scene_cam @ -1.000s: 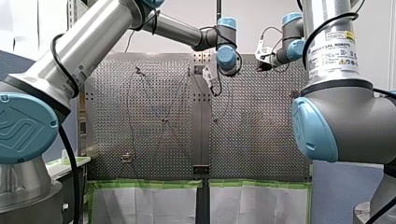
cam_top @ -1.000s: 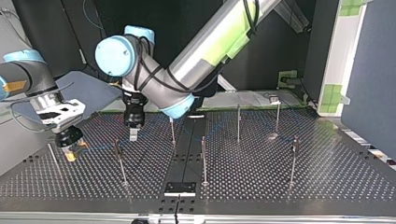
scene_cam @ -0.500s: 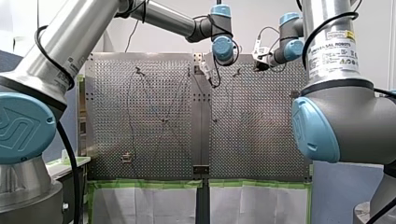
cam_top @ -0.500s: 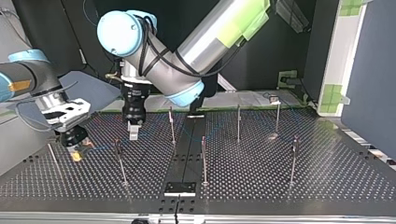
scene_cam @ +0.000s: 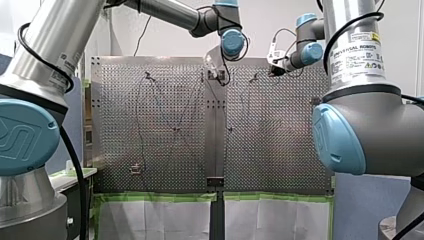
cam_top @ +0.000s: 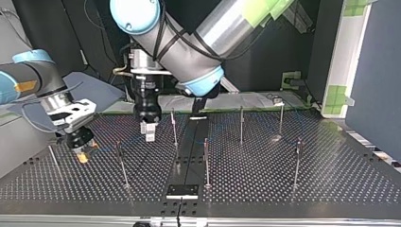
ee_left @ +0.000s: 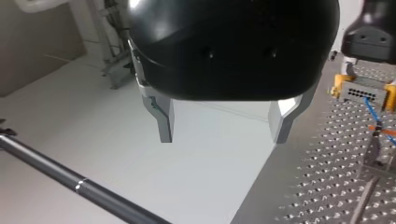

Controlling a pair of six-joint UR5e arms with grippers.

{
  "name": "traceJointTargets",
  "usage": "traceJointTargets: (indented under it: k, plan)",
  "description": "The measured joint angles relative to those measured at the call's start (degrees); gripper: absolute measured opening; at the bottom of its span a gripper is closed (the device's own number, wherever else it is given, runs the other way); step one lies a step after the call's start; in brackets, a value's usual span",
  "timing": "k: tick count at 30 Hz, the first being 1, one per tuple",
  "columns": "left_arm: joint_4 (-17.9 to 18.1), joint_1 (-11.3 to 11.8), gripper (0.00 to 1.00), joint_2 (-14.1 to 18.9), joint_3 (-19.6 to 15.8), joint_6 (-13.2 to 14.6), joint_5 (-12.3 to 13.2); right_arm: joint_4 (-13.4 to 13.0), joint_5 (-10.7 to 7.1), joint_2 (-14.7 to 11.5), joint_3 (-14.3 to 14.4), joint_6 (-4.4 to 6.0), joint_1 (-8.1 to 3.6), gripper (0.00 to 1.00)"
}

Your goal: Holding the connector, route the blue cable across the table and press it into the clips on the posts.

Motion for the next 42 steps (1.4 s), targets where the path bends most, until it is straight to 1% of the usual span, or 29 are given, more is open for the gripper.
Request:
traceJointTargets:
  k: [5,14,19,24,32,42]
  plan:
    - [2.3,0.1,1.00,0.4,-2.3,0.3,-0.3,0.1,0.06,0.0,0.0,-0.04,0.29,0.00]
    - [6.5,0.1,1.00,0.4,-6.6,0.3,-0.1,0.2,0.11,-0.1,0.0,-0.20,0.92,0.00]
    - [8.8,0.5,1.00,0.3,-8.9,0.3,-0.2,0.2,0.17,-0.1,0.0,-0.22,1.09,0.00]
    - [11.4,0.8,1.00,-0.1,-11.4,0.3,-0.2,0.2,0.77,-0.1,0.0,-0.37,1.28,0.00]
    - [15.4,1.1,1.00,-3.6,-15.4,0.3,-0.2,0.3,1.11,-0.1,0.0,-0.48,1.37,0.00]
    - [20.4,0.0,1.00,-8.4,-20.4,0.3,-0.1,0.2,1.21,-0.1,0.0,-0.48,1.34,0.00]
